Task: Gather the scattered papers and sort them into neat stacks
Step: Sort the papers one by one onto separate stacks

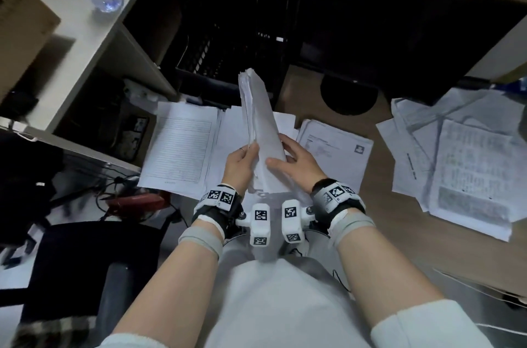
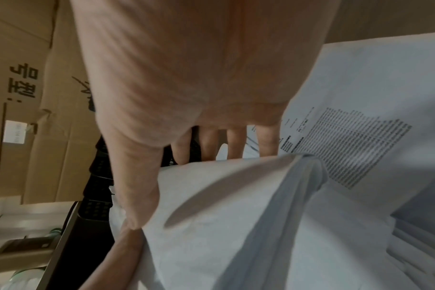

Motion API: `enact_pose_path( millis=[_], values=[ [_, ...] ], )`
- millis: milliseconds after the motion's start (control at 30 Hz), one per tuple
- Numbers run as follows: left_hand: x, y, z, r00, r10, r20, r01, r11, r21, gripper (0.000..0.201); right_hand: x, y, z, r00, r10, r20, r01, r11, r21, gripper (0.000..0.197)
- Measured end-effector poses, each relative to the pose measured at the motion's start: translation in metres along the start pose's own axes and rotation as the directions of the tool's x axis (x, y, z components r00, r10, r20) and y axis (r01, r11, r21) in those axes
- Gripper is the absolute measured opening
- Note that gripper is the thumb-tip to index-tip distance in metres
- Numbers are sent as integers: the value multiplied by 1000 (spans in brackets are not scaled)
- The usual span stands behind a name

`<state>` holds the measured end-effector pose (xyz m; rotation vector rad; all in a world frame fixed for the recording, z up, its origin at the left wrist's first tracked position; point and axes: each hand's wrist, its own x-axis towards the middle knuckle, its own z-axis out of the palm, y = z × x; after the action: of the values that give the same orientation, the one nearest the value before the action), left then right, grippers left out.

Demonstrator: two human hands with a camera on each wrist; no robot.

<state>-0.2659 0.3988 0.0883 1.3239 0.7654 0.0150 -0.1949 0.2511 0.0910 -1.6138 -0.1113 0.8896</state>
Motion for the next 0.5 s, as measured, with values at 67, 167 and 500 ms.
enact_pose_path(
  millis=[67,167,500],
  values=[
    [-1,4,-6,1000,5,-1,-5,1000,16,38,0,-6,7,1000,-9,16,9,1000,-20,79],
    [4,14,-18,1000,10,4,-10,998,62,56,2,-14,19,1000,-26,15,26,999,-37,84],
    [31,44,-79,998,8,60,-11,999,51,41,27,-45,78,1000,-22,-11,21,999,-31,81]
  ],
)
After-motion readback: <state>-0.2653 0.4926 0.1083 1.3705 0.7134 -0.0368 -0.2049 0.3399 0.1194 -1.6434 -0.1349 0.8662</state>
